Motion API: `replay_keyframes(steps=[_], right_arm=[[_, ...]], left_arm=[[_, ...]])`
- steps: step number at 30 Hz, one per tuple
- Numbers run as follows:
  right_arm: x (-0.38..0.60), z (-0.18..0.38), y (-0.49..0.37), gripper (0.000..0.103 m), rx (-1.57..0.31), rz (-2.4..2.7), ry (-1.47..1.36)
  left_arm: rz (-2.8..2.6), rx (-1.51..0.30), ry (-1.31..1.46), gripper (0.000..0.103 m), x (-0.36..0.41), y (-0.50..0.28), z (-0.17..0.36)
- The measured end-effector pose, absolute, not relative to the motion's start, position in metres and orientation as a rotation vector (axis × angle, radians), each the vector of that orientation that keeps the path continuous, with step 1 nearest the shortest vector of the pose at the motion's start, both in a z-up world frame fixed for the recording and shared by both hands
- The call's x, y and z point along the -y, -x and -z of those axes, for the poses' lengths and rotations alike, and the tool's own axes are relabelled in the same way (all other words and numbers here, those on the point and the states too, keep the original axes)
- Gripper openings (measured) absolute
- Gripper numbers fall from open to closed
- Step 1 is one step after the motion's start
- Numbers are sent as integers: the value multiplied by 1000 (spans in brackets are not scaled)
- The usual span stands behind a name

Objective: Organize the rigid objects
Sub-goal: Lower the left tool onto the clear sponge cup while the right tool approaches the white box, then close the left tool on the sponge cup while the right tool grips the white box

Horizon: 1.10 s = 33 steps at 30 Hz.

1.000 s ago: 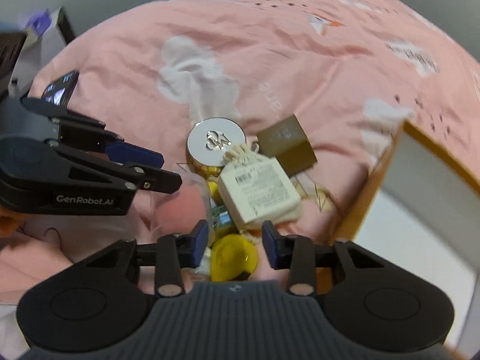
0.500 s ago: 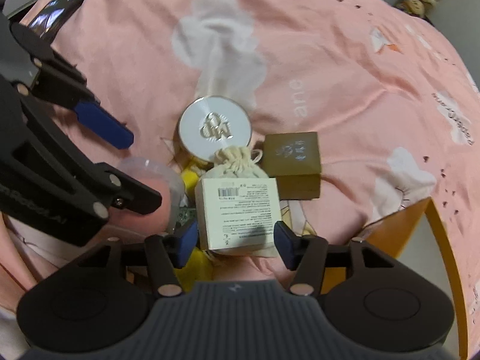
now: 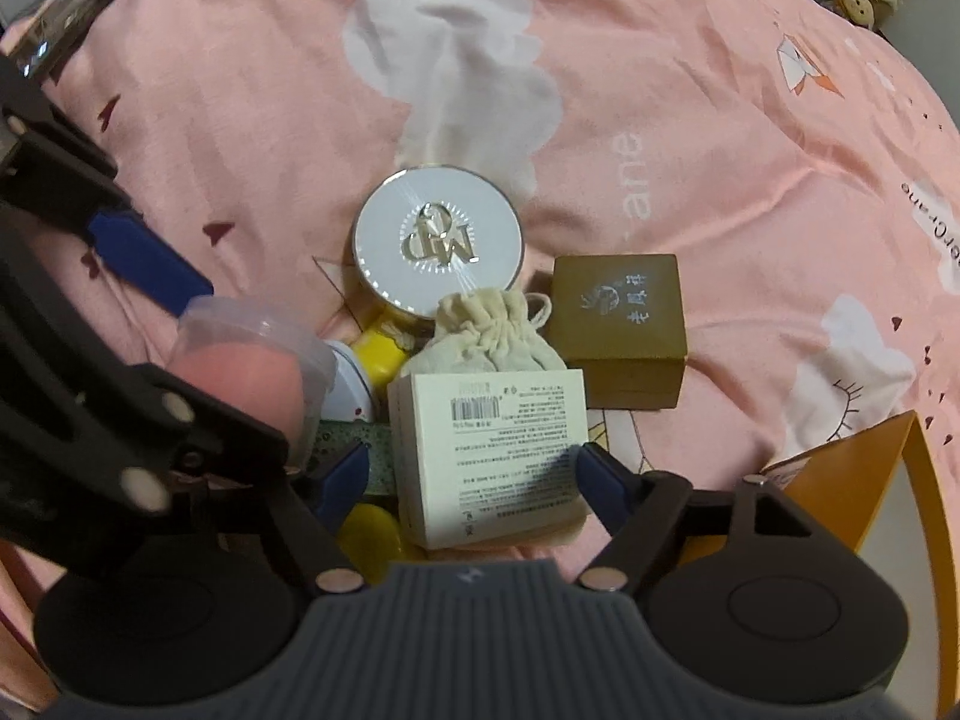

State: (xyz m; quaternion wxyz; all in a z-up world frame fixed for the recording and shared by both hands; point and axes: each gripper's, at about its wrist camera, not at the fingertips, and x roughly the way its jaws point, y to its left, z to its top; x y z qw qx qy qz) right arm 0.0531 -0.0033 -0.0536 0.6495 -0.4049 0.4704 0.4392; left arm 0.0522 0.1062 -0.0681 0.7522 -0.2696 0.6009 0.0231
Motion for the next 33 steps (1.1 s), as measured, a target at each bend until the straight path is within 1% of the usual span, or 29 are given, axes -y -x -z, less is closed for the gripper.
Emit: replay_keyframes(steps=[3,5,6,8,11,13,17,18,19,20,21,22,25,27,29,31,33], right_arm=[[2,58,-46,72,-1031,-992,984],[2,58,-44,64,-1007,-985,995],[4,57,-45,61,-1007,-985,991],[8,54,-47,48,-1023,-983,962],[17,45,-52,38,-1039,-966,898],[24,39,-57,35,-1050,-951,839],[34,28,-60,32,-1054,-921,727],[34,26,-60,31,-1053,-914,709],[36,25,-61,31,-1055,-908,691],[37,25,-63,31,-1061,-901,671],[39,24,-67,30,-1071,-895,642],[42,22,-71,30,-1085,-889,608],[47,17,-79,30,-1105,-882,547],[46,18,-81,30,-1096,-868,563],[43,20,-79,30,-1081,-855,601],[42,23,-78,30,-1077,-856,622],[41,27,-80,31,-1080,-849,635]], left_arm=[[-50,-1302,585,89,-105,-51,70],[-39,-1296,582,89,-105,-50,70],[-35,-1291,577,89,-105,-49,69],[-29,-1275,564,85,-104,-46,67],[-19,-1244,552,76,-104,-43,64],[-16,-1210,550,71,-105,-40,59],[31,-1146,430,64,-91,-40,50],[32,-1127,396,60,-88,-42,47],[30,-1103,365,50,-85,-43,43],[33,-1069,336,23,-84,-44,38],[25,-1044,302,19,-82,-46,34],[13,-1024,280,18,-82,-48,31],[-3,-1039,303,19,-87,-54,34],[-9,-1068,375,30,-94,-53,41],[-34,-1072,420,54,-99,-48,43],[-47,-1083,474,67,-106,-40,45],[-30,-1107,524,69,-110,-37,48]])
